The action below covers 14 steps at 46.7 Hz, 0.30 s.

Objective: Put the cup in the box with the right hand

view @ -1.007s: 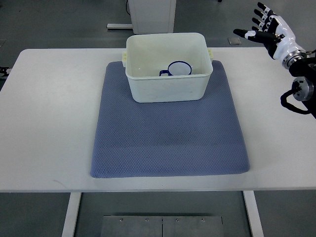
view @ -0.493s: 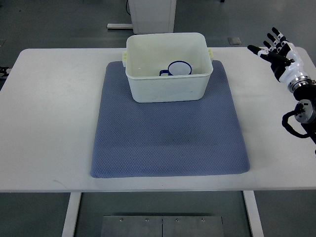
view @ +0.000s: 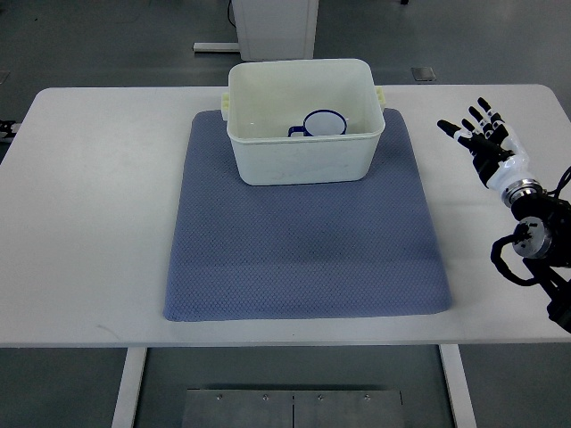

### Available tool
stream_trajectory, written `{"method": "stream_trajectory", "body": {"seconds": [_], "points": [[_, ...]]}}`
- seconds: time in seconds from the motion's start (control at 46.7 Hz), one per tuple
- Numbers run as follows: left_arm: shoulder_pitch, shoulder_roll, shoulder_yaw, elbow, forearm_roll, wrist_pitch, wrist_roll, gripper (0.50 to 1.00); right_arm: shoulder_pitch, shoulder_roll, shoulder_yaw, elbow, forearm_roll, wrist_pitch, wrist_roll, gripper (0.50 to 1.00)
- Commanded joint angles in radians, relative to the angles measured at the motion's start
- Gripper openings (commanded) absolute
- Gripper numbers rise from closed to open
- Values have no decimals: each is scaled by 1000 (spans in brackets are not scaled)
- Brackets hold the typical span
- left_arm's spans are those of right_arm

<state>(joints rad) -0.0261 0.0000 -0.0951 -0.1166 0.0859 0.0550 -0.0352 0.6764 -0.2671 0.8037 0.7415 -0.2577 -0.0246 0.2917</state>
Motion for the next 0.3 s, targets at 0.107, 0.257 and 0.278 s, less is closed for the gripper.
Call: {"method": "stream_trajectory", "body": {"seconds": [0.107,0.257,0.278], "points": [[0,0,0,0,0,0,0,1000,-26,23,0,1,0,0,0,1000],[0,0,0,0,0,0,0,1000,-38,26,0,2,0,0,1,1000],[0,0,0,0,0,0,0,1000,-38,28,0,2,0,0,3,1000]]}}
